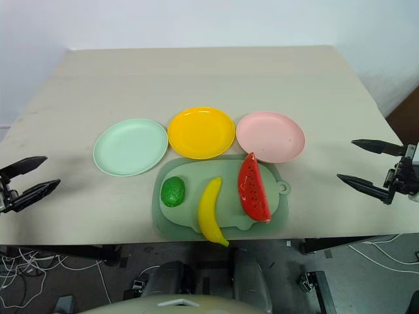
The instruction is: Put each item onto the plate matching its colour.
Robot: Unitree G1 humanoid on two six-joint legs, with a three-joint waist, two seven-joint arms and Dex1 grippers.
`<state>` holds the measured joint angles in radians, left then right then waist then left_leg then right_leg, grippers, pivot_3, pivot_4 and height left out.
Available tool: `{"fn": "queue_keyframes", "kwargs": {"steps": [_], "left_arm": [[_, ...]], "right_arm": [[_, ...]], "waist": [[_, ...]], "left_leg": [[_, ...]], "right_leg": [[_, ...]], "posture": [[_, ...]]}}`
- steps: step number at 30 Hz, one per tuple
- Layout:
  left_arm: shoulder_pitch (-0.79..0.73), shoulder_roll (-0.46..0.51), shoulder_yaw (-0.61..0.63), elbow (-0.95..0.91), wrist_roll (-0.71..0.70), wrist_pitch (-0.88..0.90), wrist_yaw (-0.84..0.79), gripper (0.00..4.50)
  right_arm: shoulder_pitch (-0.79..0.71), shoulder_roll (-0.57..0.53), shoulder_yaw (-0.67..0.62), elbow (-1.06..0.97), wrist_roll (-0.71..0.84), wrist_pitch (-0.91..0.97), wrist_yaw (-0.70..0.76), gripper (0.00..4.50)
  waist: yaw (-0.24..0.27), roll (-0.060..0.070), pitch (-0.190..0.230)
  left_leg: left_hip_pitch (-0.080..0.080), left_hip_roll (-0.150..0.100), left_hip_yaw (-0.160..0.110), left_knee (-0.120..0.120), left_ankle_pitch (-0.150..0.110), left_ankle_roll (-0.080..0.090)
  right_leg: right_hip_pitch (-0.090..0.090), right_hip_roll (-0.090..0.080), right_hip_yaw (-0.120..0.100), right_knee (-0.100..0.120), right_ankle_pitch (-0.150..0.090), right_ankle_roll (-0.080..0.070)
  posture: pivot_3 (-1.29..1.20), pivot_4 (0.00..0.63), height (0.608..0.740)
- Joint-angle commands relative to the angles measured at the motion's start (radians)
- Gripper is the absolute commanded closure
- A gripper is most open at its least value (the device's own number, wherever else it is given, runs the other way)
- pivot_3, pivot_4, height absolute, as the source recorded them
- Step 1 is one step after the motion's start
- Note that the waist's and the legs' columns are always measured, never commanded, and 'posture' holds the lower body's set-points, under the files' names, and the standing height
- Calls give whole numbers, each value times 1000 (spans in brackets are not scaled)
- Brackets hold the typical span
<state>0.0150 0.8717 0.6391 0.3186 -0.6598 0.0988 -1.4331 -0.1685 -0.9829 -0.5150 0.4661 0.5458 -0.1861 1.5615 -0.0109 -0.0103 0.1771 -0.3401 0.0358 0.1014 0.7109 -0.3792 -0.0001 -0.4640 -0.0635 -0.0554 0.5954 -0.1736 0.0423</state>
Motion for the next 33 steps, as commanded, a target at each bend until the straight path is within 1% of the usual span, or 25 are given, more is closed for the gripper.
{"fn": "queue_keyframes", "kwargs": {"steps": [1, 14, 20, 28, 33], "left_arm": [[-17, 8, 10, 7, -1, -21, 1, 22], [-44, -1, -6, 19, 11, -40, -2, 22], [-39, -13, -43, -2, 7, -36, -34, 22], [-29, -34, -96, -53, 8, -58, -88, 22], [-46, -37, -115, -65, 2, -44, -84, 22]], "right_arm": [[10, -3, -17, -24, 7, -15, -4, 0], [87, 9, -33, -101, 26, 3, -19, 0], [114, 8, -32, -132, 37, 11, -13, 0], [167, 36, -11, -273, 73, 59, 3, 0], [153, 40, 6, -319, 79, 87, 1, 0]], "waist": [[0, 0, 0], [0, 0, 0], [0, 0, 0], [0, 0, 0], [1, 0, 0]], "left_leg": [[0, 0, 0, 0, 0, 0], [0, 0, 0, 0, 0, 0], [0, 0, 0, 0, 0, 0], [0, 0, 0, 0, 0, 0], [0, 0, 0, 0, 0, 0]], "right_leg": [[0, 0, 0, 0, 0, 0], [0, 0, 0, 0, 0, 0], [0, 0, 0, 0, 0, 0], [1, 0, 0, 0, 0, 0], [1, 0, 0, 0, 0, 0]], "posture": [[0, 150, 736], [0, 150, 736], [0, 150, 736], [0, 150, 736], [0, 150, 736]]}}
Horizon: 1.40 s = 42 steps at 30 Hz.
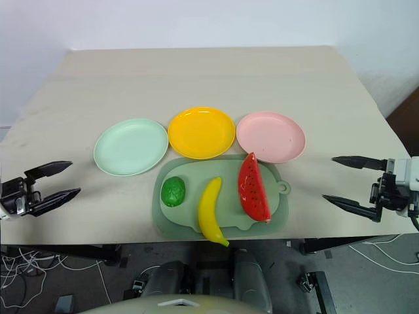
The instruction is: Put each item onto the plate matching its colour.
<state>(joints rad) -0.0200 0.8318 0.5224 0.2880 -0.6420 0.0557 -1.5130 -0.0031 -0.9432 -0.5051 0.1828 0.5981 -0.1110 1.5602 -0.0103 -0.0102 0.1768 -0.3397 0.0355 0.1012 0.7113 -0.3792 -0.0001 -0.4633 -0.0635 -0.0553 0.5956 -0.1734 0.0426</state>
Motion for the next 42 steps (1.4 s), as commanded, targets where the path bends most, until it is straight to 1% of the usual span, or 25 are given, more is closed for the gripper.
{"fn": "queue_keyframes", "kwargs": {"steps": [1, 7, 12, 15, 17, 20, 22, 25, 28, 32, 34, 38, 42], "left_arm": [[-12, 3, 0, -35, -16, 1, -5, 22], [-13, 4, -6, -54, -16, 10, -2, 22], [-61, -12, -32, -68, -23, 16, 20, 22], [-53, -19, -57, -96, -17, 12, -5, 22], [-59, -29, -67, -106, -17, 15, 3, 22], [-46, -33, -84, -137, -15, 17, -2, 22], [-40, -30, -97, -137, -1, -1, -19, 22], [-27, -17, -106, -139, 10, -12, -39, 22], [-22, -29, -117, -140, 21, -33, -34, 22], [-4, -59, -130, -170, 21, -38, -7, 22], [5, -72, -135, -183, 20, -40, 9, 22], [26, -100, -137, -195, 18, -48, 39, 22], [51, -127, -147, -233, 15, -48, 70, 22]], "right_arm": [[-14, 1, -1, -39, 27, 14, 2, 0], [-25, 3, 21, -60, 32, 38, 4, 0], [-63, -17, 34, -80, 43, 103, -14, 0], [-46, -90, 24, -134, 108, 290, 4, 0], [-35, -114, 11, -180, 157, 403, -20, 0], [0, -127, -6, -271, 186, 513, -78, 0], [6, -134, -9, -347, 236, 624, -145, 0], [-49, -154, 9, -457, 366, 853, -309, 0], [-115, -154, 68, -527, 410, 979, -441, 0], [-219, -174, 190, -591, 377, 1132, -629, 0], [-271, -182, 238, -611, 379, 1204, -694, 0], [-380, -125, 315, -630, 406, 1341, -835, 0], [-398, -99, 369, -635, 379, 1384, -878, 0]], "waist": [[0, 0, 0], [0, 0, 0], [1, 0, 0], [0, 0, 0], [0, 0, 0], [1, 0, 0], [1, 0, 0], [-2, 0, 0], [-1, -1, 0], [2, -1, -1], [1, -1, 0], [0, -1, -1], [1, -1, -1]], "left_leg": [[0, 0, 0, 0, 0, 0], [0, -1, 0, 0, 0, 0], [0, -1, 0, 1, 0, 0], [0, -1, 0, 1, 0, 0], [0, 0, 0, 1, 0, 0], [0, 0, -2, 1, 0, 0], [0, 0, -3, 1, 0, 0], [0, 0, -4, 1, 0, 0], [-1, 0, -4, 1, 0, 0], [-2, 0, -4, 1, 0, 0], [-3, 0, -4, 1, -1, 1], [-8, 0, -5, 4, -1, 1], [-13, -1, -6, 5, -1, 1]], "right_leg": [[0, 0, 0, 0, 0, 0], [0, 0, 0, 0, 0, 0], [0, 0, 0, 0, 0, 0], [0, 0, 0, 0, 0, 0], [0, 0, 0, 0, 0, 0], [0, 0, 0, 0, 0, 0], [0, 0, 0, 0, 0, 0], [0, 0, 0, 0, 0, 0], [-1, 0, 1, 0, 0, 0], [-1, 0, 0, 0, 0, -1], [-2, -1, 1, 0, 0, -1], [-6, -1, 1, 0, 0, -1], [-9, -1, 0, 0, 0, 0]], "posture": [[0, 150, 736], [0, 150, 736], [0, 150, 736], [0, 150, 736], [0, 150, 736], [0, 150, 736], [0, 150, 736], [0, 150, 736], [0, 150, 736], [0, 150, 736], [0, 150, 736], [0, 150, 736], [0, 150, 736]]}}
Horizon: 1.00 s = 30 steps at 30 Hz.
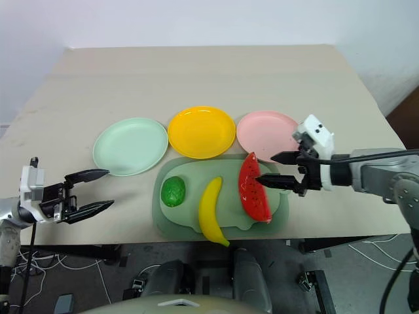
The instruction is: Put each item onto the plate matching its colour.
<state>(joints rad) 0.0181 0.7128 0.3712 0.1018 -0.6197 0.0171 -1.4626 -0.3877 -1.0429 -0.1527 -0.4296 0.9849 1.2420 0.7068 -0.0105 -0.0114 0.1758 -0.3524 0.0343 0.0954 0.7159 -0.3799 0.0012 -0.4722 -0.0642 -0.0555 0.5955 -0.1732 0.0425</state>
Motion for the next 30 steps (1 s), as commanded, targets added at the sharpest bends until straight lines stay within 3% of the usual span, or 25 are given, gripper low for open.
{"fn": "queue_keyframes", "kwargs": {"steps": [1, 14, 23, 27, 30], "left_arm": [[17, -14, 3, -53, -8, -11, 28, 22], [90, -70, 9, -133, -15, -18, 109, 22], [103, -84, 11, -143, -12, -32, 133, 22], [95, -87, 4, -134, -8, -38, 139, 0], [89, -89, -3, -125, -6, -42, 140, 0]], "right_arm": [[-13, 6, 34, -21, -19, 38, -37, 0], [-75, 249, 190, 14, -122, 229, -264, 0], [-86, 225, 310, -48, -212, 209, -254, 0], [-89, 198, 355, -55, -257, 177, -230, 1234], [-97, 187, 363, -53, -268, 162, -202, 1337]], "waist": [[2, 0, 0], [-3, -1, -2], [-2, -9, -7], [-3, -11, -8], [-2, -12, -9]], "left_leg": [[-2, 0, 0, 0, 0, 0], [-3, 0, -1, 1, 0, 0], [-1, 0, -2, 1, 0, 0], [-1, 0, -3, 1, 0, 0], [0, 0, -3, 1, 0, 0]], "right_leg": [[-2, 0, 0, 0, 0, 1], [-2, 1, 0, 0, 2, 3], [0, 1, -1, 0, 0, 0], [0, 1, -1, 0, 0, 0], [1, 1, -2, 0, 0, 0]], "posture": [[0, 150, 736], [0, 150, 736], [0, 150, 736], [0, 150, 736], [0, 150, 736]]}}
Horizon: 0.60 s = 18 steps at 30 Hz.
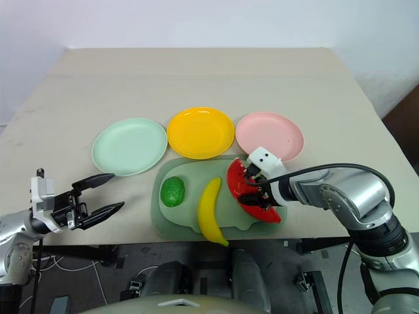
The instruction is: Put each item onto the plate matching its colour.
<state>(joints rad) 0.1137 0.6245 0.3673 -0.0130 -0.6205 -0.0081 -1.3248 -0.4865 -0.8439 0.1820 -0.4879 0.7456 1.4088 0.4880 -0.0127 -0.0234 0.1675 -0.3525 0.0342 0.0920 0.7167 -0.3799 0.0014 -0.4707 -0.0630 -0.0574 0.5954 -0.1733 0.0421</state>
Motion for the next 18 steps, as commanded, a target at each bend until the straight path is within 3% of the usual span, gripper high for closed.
{"fn": "queue_keyframes", "kwargs": {"steps": [1, 4, 8, 12, 18], "left_arm": [[-8, -1, -1, -8, -4, -18, 2, 0], [-15, -3, -4, -2, -4, -19, 4, 0], [-24, -4, -5, 12, -2, -22, 0, 0], [-29, -5, -4, 26, -3, -28, -2, 0], [-35, 2, 4, 47, -6, -36, -7, 0]], "right_arm": [[-6, -15, 22, 7, -22, -8, 34, 1337], [-67, -11, -55, 41, 38, -14, 129, 1337], [-230, -4, -141, 250, 28, -67, 197, 1337], [-361, 4, -80, 526, -141, -207, 181, 1337], [-419, 82, -1, 773, -324, -360, 175, 1337]], "waist": [[0, 0, 0], [1, 0, 0], [-1, 2, 1], [2, 2, 1], [-3, 3, 2]], "left_leg": [[0, 0, 0, 0, 0, 0], [0, 0, 0, 0, 0, 0], [-2, 0, 1, 0, 0, 0], [-2, -1, 0, 0, 0, 0], [-4, -1, 4, 0, 0, 0]], "right_leg": [[0, 0, 0, 0, 0, 0], [0, 0, 0, 0, 0, 0], [-2, 0, 0, 0, 1, 1], [-2, 0, 0, 0, 1, 1], [-4, 0, -1, 0, 2, 3]], "posture": [[0, 150, 736], [0, 150, 736], [0, 150, 736], [0, 150, 736], [0, 150, 736]]}}
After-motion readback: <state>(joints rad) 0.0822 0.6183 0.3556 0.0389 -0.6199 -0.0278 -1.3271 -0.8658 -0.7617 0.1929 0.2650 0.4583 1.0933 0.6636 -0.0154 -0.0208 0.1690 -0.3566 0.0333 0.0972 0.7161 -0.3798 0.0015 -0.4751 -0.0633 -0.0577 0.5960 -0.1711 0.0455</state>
